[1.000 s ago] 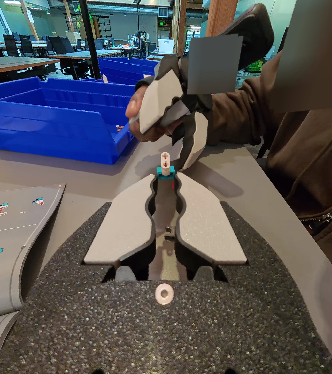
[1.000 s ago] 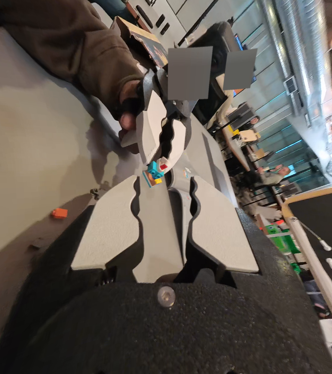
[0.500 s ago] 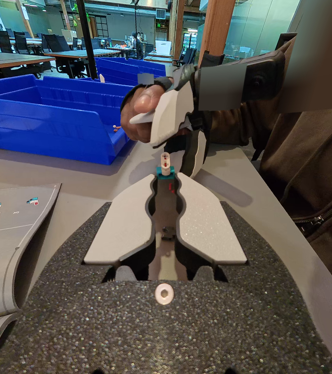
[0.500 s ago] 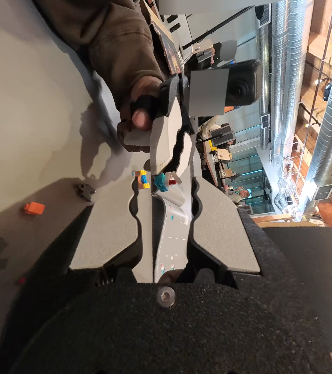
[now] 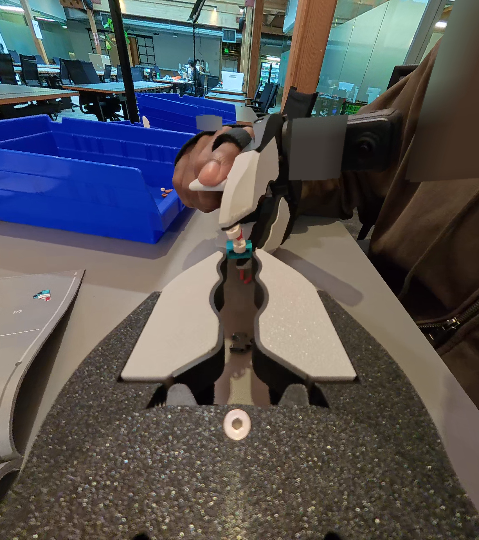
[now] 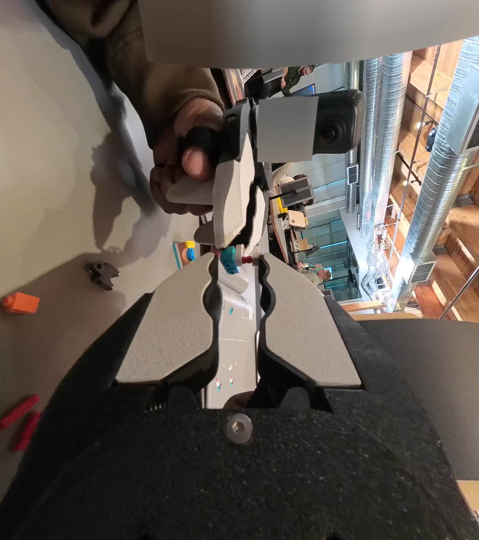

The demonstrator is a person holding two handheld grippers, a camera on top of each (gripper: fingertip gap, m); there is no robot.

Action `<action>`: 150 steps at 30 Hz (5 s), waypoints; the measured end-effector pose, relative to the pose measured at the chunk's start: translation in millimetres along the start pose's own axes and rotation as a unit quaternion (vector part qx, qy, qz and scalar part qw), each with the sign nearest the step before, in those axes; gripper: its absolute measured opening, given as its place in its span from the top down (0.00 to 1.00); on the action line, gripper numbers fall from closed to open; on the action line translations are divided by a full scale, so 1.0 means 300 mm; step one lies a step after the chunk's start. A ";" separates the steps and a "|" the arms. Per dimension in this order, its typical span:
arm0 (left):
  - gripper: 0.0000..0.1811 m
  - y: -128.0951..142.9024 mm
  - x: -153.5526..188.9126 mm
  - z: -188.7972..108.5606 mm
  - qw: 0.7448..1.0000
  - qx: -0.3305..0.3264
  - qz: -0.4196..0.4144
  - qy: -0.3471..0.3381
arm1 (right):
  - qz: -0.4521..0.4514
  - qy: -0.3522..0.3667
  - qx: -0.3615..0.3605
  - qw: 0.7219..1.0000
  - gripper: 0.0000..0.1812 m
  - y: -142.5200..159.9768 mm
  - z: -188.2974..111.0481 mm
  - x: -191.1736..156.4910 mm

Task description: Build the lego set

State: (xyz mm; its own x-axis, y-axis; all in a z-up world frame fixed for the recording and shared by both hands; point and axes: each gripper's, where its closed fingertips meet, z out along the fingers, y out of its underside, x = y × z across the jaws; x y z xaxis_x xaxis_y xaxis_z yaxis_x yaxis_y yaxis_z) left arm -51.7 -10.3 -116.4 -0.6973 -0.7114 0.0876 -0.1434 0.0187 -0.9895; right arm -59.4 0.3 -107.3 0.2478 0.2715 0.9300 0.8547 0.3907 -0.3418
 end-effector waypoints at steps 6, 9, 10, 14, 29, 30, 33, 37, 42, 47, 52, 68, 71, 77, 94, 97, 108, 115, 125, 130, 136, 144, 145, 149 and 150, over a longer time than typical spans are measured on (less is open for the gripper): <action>0.91 -0.003 -0.003 -0.001 1.000 0.003 -0.007 -0.001 | 0.000 0.007 -0.001 1.000 0.86 0.002 -0.001 0.007; 0.91 -0.005 -0.004 -0.001 1.000 0.007 -0.014 0.000 | 0.000 0.013 -0.001 1.000 0.87 0.002 0.000 0.010; 0.91 -0.006 -0.004 -0.001 1.000 0.008 -0.017 0.000 | -0.001 0.015 -0.001 1.000 0.87 0.003 0.000 0.012; 0.91 -0.004 -0.011 -0.001 0.999 0.011 -0.035 0.000 | 0.000 0.023 -0.005 1.000 0.87 0.009 0.004 0.013; 0.91 -0.015 -0.017 0.001 0.998 0.029 -0.058 0.000 | 0.034 0.017 -0.013 0.999 0.88 0.016 0.006 0.024; 0.91 -0.015 -0.017 0.002 0.998 0.029 -0.058 0.000 | 0.037 0.015 -0.014 0.999 0.88 0.016 0.005 0.024; 0.91 -0.016 -0.016 0.003 0.998 0.030 -0.060 0.000 | 0.043 0.011 -0.014 0.999 0.88 0.016 0.005 0.024; 0.91 -0.016 -0.018 0.004 0.998 0.032 -0.063 -0.001 | 0.044 0.010 -0.019 0.999 0.88 0.017 0.006 0.025; 0.91 -0.010 -0.018 0.007 0.998 0.026 -0.059 -0.002 | 0.050 -0.001 -0.020 0.999 0.88 0.019 0.007 0.018; 0.91 -0.003 -0.017 0.009 0.998 0.019 -0.060 -0.002 | 0.047 -0.012 -0.026 0.999 0.89 0.020 0.006 0.011; 0.90 -0.002 -0.022 0.010 0.997 0.020 -0.073 -0.001 | 0.042 -0.011 -0.032 0.999 0.89 0.025 0.008 0.010; 0.91 -0.022 -0.019 0.008 0.994 0.047 -0.098 0.009 | 0.047 0.002 -0.021 0.999 0.90 0.015 0.011 0.018; 0.91 -0.025 -0.027 0.002 0.994 0.051 -0.098 0.003 | 0.054 0.024 -0.019 0.998 0.88 0.018 0.014 0.030; 0.91 -0.047 -0.032 -0.010 0.994 0.068 -0.091 -0.001 | 0.071 0.039 -0.024 0.996 0.84 0.032 0.011 0.034; 0.91 -0.049 -0.023 0.012 0.992 0.071 -0.104 0.003 | 0.072 0.058 -0.022 0.995 0.90 0.031 0.003 0.043; 0.91 -0.046 -0.024 0.018 0.994 0.065 -0.093 -0.005 | 0.072 0.052 -0.027 0.996 0.90 0.039 0.000 0.040; 0.85 -0.074 -0.050 -0.027 0.962 0.004 0.231 -0.143 | 0.160 0.030 -0.001 0.987 0.90 0.048 -0.020 0.042; 0.90 -0.076 -0.029 -0.007 0.891 -0.023 0.411 -0.192 | 0.189 0.017 0.024 0.981 0.90 0.032 -0.039 0.040; 0.92 -0.072 -0.009 0.006 0.863 -0.036 0.465 -0.195 | 0.177 0.002 0.028 0.984 0.90 0.009 -0.035 0.022; 0.93 -0.069 -0.002 0.009 0.856 -0.040 0.477 -0.194 | 0.175 0.000 0.029 0.984 0.90 0.006 -0.034 0.020; 0.94 -0.071 -0.001 0.007 0.858 -0.040 0.474 -0.194 | 0.165 -0.001 0.026 0.986 0.90 0.003 -0.033 0.019; 0.95 -0.064 0.005 0.004 0.863 -0.048 0.469 -0.183 | 0.159 -0.008 0.026 0.987 0.90 -0.003 -0.030 0.011; 0.95 -0.064 0.006 0.004 0.863 -0.049 0.469 -0.183 | 0.158 -0.009 0.026 0.987 0.90 -0.004 -0.030 0.011; 0.96 -0.061 0.010 0.003 0.867 -0.048 0.463 -0.178 | 0.156 -0.012 0.028 0.987 0.90 -0.008 -0.029 0.008; 0.96 -0.061 0.010 0.003 0.868 -0.048 0.461 -0.176 | 0.156 -0.013 0.029 0.987 0.90 -0.009 -0.029 0.006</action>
State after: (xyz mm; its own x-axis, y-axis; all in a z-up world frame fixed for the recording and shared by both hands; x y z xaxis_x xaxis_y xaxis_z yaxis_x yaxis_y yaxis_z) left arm -50.7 -13.4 -98.1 -0.2912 -0.5335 -0.7941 0.2918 0.7410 -0.6048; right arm -57.2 -8.0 -103.4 0.4815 0.4091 0.7751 0.7116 0.3338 -0.6182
